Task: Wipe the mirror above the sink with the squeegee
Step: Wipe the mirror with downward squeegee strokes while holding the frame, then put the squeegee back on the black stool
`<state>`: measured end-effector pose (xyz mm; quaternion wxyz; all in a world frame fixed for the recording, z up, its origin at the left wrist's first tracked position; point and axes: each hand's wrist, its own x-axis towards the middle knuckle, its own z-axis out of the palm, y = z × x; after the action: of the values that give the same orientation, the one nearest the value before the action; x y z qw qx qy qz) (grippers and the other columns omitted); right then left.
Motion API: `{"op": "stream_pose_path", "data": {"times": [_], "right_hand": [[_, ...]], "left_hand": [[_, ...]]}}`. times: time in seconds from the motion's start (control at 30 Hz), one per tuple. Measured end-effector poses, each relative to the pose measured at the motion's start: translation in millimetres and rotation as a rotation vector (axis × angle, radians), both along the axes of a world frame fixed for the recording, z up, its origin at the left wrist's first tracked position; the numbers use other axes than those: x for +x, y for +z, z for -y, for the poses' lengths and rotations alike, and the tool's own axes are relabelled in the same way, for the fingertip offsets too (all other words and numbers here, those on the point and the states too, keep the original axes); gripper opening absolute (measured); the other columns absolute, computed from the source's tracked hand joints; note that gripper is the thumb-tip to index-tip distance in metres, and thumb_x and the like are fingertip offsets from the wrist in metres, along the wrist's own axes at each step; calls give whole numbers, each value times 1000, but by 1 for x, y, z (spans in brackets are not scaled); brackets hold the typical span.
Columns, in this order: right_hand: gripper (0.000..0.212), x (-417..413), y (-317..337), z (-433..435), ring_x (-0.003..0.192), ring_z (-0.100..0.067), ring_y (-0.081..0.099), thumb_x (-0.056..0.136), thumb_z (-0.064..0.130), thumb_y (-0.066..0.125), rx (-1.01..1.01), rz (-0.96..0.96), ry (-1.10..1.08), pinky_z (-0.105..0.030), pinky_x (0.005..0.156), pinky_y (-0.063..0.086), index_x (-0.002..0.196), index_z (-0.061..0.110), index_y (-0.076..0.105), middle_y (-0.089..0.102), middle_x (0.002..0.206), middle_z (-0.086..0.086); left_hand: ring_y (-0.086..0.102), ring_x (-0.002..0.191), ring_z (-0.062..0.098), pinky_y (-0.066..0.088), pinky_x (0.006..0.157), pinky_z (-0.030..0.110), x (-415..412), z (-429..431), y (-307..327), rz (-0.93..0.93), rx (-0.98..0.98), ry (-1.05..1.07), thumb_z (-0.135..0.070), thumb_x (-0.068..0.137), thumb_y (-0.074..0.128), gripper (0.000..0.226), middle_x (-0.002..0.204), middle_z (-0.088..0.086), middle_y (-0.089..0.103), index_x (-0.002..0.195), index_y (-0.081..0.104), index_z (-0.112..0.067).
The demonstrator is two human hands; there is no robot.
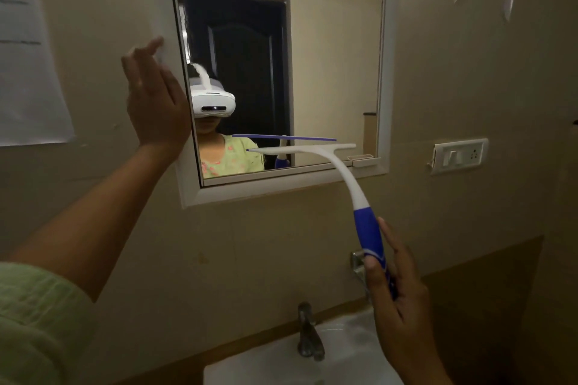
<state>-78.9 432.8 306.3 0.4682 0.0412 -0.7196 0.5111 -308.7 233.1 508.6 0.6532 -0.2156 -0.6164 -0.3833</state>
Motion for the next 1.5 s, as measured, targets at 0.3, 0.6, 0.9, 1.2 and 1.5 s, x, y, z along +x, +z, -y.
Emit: {"op": "stream_pose_path", "data": {"times": [0.3,0.6,0.9,1.2,1.5], "right_hand": [[42,7,11,-27,75,2,57,90,32,42,13,20,133,-10,63,50,128,46,32,55,102,35],[44,16,13,-58,89,3,59,83,37,46,-87,85,300,-12,70,48,126,46,38,61,111,19],[45,30,-25,-64,79,1,61,76,56,53,-55,253,529,-13,62,47,120,59,44,65,103,15],[39,34,-70,-47,80,2,60,81,46,55,43,482,846,-11,63,46,120,45,52,65,94,22],[37,25,-130,26,77,-3,57,88,47,51,436,826,917,-13,66,42,122,31,52,62,91,11]], "left_hand": [[40,119,30,28,96,28,26,10,-25,102,-64,160,-16,92,39,37,128,19,45,128,42,-6],[36,117,23,31,99,37,86,-1,-124,390,-123,13,-26,92,41,40,124,17,40,128,39,-10],[38,117,13,37,90,36,183,0,-232,724,49,-2,-48,89,42,44,125,-2,36,124,40,-23],[46,105,13,38,92,37,291,22,-331,944,168,275,-31,86,47,34,118,-2,38,120,44,-26],[44,106,12,35,93,31,364,53,-392,1062,341,468,-8,88,54,31,118,9,43,118,50,-10]]}}
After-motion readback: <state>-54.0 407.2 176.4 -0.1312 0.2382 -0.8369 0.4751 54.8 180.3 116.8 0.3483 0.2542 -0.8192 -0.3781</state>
